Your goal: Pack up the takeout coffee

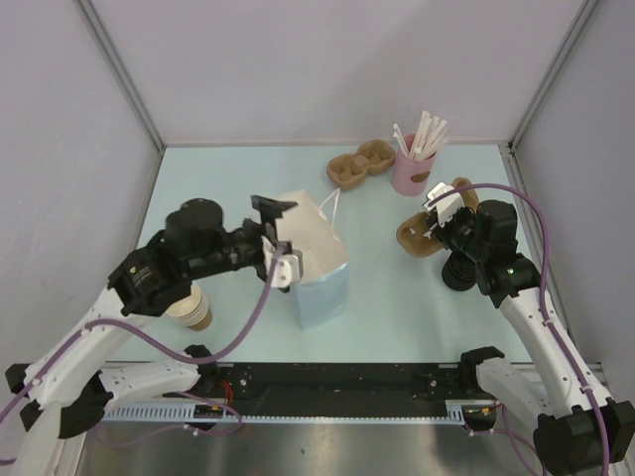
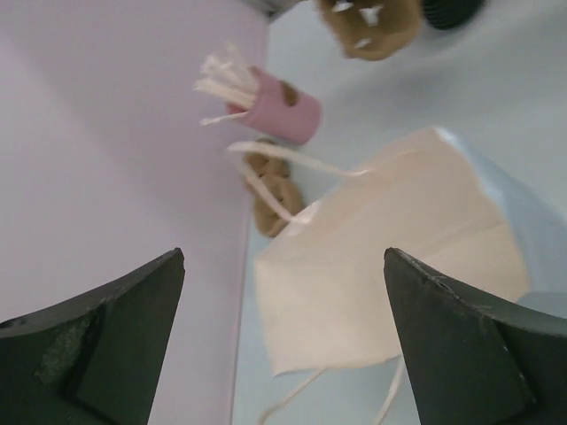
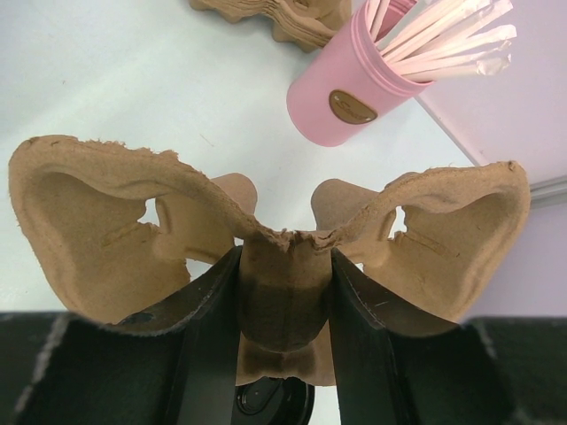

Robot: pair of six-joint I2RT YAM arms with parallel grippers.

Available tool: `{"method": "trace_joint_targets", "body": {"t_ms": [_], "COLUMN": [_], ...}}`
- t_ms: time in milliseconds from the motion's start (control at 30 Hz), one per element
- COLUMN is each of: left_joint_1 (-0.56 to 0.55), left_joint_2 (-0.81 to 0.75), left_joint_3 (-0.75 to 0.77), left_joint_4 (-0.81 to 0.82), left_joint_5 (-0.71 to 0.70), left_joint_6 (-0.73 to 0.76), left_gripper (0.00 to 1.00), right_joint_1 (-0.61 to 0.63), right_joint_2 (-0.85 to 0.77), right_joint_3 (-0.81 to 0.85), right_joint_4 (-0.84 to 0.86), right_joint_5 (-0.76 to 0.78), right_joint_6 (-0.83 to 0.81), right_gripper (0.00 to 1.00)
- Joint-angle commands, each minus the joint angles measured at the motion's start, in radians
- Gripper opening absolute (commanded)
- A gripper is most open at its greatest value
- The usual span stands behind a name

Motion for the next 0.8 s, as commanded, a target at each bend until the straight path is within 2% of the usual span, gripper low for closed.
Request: {"method": "trace_joint_targets", "body": {"t_ms": [0,167,333,567,767], "left_joint_1": [0.096,0.156,0.219,0.351,0.379], "left_joint_2": [-0.072,-0.078,0.010,0.188,0.164], "left_joint_3": [0.005,-0.137,-0.144,0.011,0.056], "left_joint_4": [0.285,0.484,0.486,0.361,0.337], "left_joint_5": [-0.191,-0.376,-0.423,-0.299,-0.258], "left_joint_6": [-0.177,-0.203,-0.244,-0.358,-0.437], "left_gripper": [0.99,0.99,1.00,0.99,0.99], "right_joint_1": [-0.004,-0.004,-0.007,-0.010,-0.025], "right_joint_2": [0.000,-0.007,-0.008,-0.017,-0.020], "right_joint_3": [-0.005,-0.005,-0.003,-0.005,-0.005], "right_joint_4": [0.056,0.053,0.051,0.048,0.045], "right_joint_5": [0.003,0.002,-0.003,-0.014,-0.028], "right_joint_6": [0.008,0.008,0.011,0.013,0.014], "right_gripper": [0.43,0.43,0.43,0.43,0.43]}}
